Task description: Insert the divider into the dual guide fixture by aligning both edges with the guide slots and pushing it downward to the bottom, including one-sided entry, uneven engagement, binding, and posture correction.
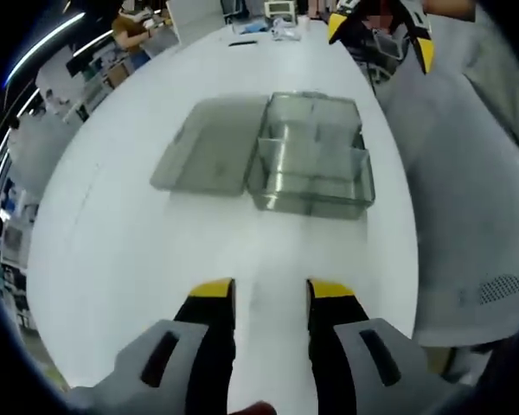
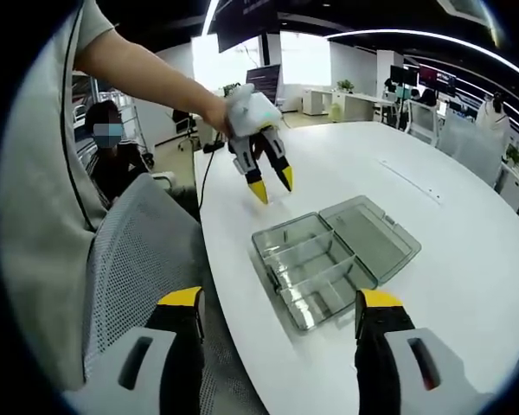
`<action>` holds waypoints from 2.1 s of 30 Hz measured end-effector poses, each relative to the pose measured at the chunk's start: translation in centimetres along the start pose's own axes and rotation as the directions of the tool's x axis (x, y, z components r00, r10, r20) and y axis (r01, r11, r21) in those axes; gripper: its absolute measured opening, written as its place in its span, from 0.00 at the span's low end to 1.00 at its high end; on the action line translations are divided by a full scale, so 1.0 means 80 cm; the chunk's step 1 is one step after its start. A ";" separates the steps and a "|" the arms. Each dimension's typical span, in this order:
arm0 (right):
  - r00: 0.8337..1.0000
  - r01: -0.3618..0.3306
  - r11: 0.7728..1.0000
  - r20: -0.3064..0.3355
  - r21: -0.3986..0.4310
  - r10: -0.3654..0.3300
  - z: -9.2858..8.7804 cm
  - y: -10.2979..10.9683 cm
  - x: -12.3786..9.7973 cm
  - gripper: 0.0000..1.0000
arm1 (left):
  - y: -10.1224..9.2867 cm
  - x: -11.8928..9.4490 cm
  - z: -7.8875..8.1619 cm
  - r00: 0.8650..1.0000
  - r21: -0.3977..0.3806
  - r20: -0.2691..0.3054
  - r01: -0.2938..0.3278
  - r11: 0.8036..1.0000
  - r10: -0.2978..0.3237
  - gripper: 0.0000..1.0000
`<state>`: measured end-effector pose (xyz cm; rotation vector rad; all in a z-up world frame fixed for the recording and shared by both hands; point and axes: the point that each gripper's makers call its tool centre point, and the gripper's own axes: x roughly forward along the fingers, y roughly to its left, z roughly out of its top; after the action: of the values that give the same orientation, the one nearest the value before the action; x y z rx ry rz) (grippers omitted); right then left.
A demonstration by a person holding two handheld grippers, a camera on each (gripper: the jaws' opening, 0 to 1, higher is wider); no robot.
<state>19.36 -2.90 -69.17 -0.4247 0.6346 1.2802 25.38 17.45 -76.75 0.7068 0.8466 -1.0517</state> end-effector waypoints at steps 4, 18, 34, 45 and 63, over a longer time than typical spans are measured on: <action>1.000 0.001 1.000 0.009 0.015 -0.001 -0.001 -0.001 0.000 0.68 | -0.001 -0.004 0.011 1.000 0.011 0.016 -0.006 1.000 0.006 0.29; 1.000 0.004 0.999 0.012 0.036 -0.004 0.000 -0.005 -0.001 0.66 | -0.006 -0.019 0.055 0.995 0.044 0.094 -0.045 0.998 0.041 0.29; 1.000 0.005 0.998 0.017 0.064 -0.006 0.009 -0.014 0.003 0.63 | -0.021 -0.032 0.102 0.985 0.093 0.163 -0.077 0.993 0.061 0.29; 0.999 -0.002 0.996 0.039 0.093 -0.002 0.025 -0.020 0.008 0.59 | -0.030 -0.039 0.123 0.978 0.115 0.194 -0.099 0.988 0.075 0.29; 0.996 -0.006 0.981 0.089 0.195 -0.011 0.048 -0.040 0.017 0.50 | -0.049 -0.038 0.154 0.964 0.125 0.247 -0.131 0.983 0.096 0.29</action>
<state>23.41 -0.26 -67.33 -0.2044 0.6761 1.2143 24.05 7.24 -68.32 0.7207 0.5203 -1.0755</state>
